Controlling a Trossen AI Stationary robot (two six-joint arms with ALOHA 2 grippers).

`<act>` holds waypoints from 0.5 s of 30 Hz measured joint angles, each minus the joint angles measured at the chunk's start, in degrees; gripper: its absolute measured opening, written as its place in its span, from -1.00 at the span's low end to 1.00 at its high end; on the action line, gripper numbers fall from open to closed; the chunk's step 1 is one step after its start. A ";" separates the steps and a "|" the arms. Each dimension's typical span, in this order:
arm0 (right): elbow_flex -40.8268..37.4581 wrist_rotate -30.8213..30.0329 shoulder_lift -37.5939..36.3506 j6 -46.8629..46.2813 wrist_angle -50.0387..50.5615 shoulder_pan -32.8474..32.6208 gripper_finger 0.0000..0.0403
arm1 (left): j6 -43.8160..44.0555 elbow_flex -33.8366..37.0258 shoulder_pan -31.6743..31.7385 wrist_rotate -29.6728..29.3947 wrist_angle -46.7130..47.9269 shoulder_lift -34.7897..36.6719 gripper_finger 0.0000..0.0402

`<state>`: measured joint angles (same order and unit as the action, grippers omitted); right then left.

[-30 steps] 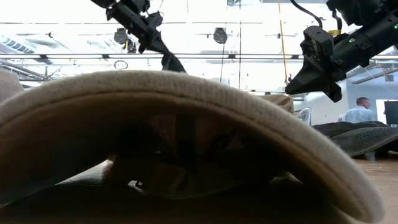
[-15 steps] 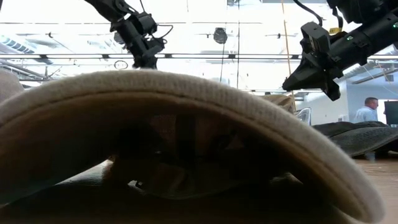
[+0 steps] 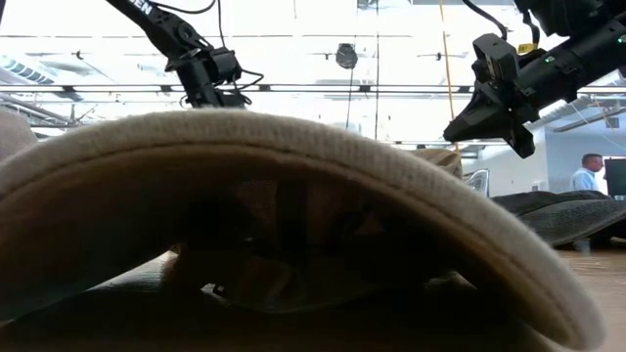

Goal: Pick & Place hat
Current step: Put the black cap into the left transparent bin, then put the brown cap into the right transparent bin

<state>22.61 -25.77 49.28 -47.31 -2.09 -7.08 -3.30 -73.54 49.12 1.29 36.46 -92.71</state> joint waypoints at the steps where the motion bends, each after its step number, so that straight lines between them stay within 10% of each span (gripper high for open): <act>1: 0.00 0.00 0.00 0.00 0.00 0.01 -1.00 | 0.91 0.00 -0.06 0.03 -0.09 0.00 -0.69; 15: 0.00 0.02 0.00 -1.47 -0.03 0.01 -1.00 | 1.54 0.00 0.11 -0.19 0.73 0.84 0.21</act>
<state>22.61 -25.76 49.28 -48.78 -2.12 -7.07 -1.75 -73.54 49.23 1.10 37.19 -91.87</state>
